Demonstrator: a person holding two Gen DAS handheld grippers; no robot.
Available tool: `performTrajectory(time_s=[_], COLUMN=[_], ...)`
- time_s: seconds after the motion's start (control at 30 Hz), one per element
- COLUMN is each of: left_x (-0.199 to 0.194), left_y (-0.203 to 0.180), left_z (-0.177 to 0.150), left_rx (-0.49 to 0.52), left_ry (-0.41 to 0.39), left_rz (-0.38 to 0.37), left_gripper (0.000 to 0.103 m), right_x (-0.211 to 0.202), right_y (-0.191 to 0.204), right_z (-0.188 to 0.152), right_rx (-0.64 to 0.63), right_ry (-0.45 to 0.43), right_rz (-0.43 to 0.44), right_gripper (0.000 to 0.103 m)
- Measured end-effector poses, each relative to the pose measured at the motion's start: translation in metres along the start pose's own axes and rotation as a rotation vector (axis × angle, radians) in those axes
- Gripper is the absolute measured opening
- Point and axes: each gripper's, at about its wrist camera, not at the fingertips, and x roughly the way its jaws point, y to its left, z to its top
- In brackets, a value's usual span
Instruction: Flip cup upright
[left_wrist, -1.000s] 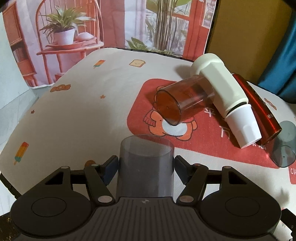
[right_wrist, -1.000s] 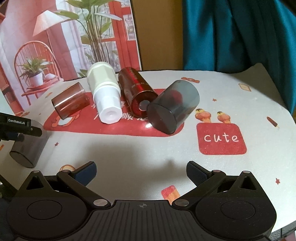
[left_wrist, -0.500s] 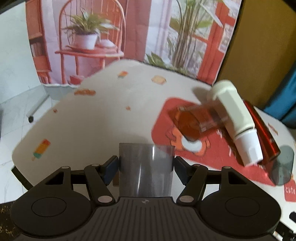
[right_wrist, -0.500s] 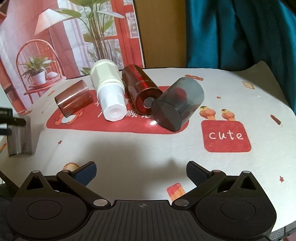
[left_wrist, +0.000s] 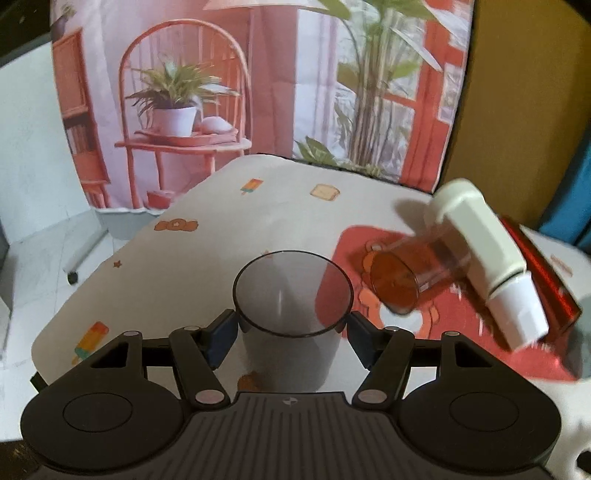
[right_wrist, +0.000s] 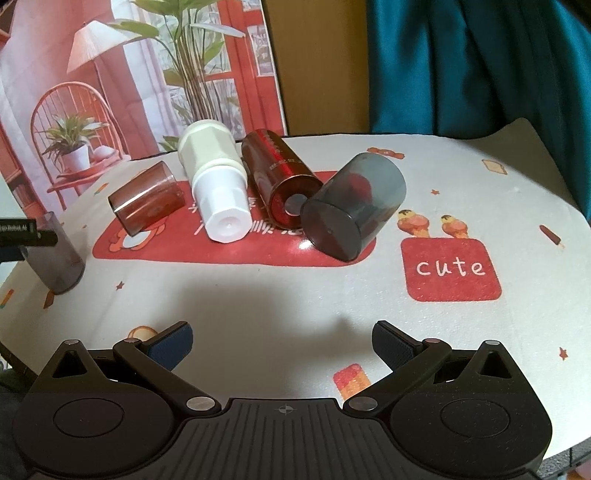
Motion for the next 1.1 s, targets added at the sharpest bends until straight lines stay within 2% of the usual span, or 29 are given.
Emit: performTrajectory(time_s=[0.4,0.57,0.67,0.83,1.1], left_x=[-0.003,-0.011,-0.017,-0.025,-0.059], left_y=[-0.001,0.000,0.002,0.011,0.017], left_z=[-0.006,-0.006,-0.003,-0.003,-0.006], left_rx=[0.015,0.018,0.019,-0.018,-0.014], left_ry=[0.036,0.017,0.019,0.033,0.029], left_rz=[-0.001,-0.011,-0.020,-0.042,-0.041], left_gripper=[0.069,0.094,0.099,0.099,0.103], right_x=[-0.003,-0.012,-0.015,-0.022,-0.046], right_y=[0.000,0.002,0.003,0.007,0.010], right_z=[-0.001,0.000,0.001,0.001,0.004], right_rx=[0.016,0.006,0.011,0.009,0.044], right_ry=[0.007,-0.016,-0.021,-0.026,-0.032], right_rz=[-0.003,-0.023,-0.027,-0.039,-0.059], right_gripper=[0.103,0.103,0.103,0.103,0.103])
